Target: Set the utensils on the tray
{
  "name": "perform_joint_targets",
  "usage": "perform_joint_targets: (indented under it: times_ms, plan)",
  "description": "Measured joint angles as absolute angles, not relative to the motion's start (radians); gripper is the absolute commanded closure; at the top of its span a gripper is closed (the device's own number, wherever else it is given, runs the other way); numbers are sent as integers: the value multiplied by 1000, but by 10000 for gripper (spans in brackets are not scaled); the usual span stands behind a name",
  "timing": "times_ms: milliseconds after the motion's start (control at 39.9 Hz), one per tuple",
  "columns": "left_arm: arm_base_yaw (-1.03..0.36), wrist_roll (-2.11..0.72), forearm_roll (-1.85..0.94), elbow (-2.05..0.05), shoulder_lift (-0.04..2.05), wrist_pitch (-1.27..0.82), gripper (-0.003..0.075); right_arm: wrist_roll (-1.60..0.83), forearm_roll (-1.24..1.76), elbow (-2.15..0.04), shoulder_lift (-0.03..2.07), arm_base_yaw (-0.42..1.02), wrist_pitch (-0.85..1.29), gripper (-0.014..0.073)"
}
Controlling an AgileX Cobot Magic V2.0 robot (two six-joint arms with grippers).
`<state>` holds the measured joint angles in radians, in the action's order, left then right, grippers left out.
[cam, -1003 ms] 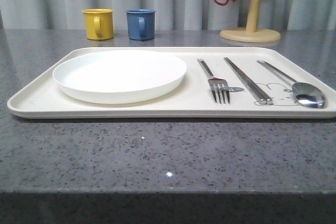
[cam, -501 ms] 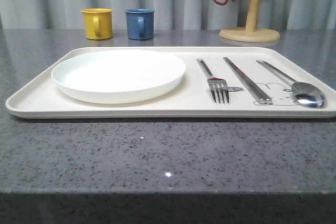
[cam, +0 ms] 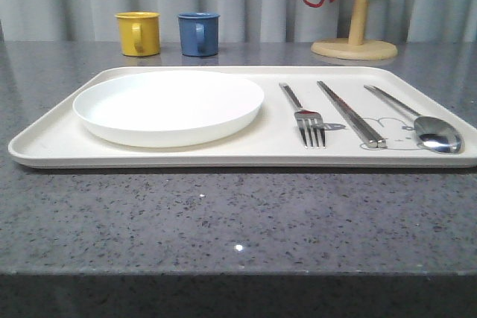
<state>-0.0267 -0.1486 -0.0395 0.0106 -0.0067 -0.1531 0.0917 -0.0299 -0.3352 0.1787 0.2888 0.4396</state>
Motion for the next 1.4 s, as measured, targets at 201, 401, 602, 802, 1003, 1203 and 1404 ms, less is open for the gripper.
perform_joint_targets:
  times_ms: [201,401,602,802,1003,1203,1404]
  plan:
    - [-27,-149,-41,11,-7,-153,738,92,-30,-335,179,289,440,662]
    - [-27,-149,-41,11,-7,-153,738,92,-30,-335,179,289,440,662]
    - [-27,-149,-41,11,-7,-152,738,92,-10,-256,162,238,350,662]
    - [-27,-149,-41,11,-7,-152,738,90,28,-73,87,69,191,662]
    - [-27,-149,-41,11,-7,-152,738,88,43,26,-5,-19,190,662]
    - [-27,-149,-41,11,-7,-152,738,86,45,27,-9,-24,222,662]
    - [-27,-149,-41,11,-7,-152,738,86,45,27,-9,-24,222,662]
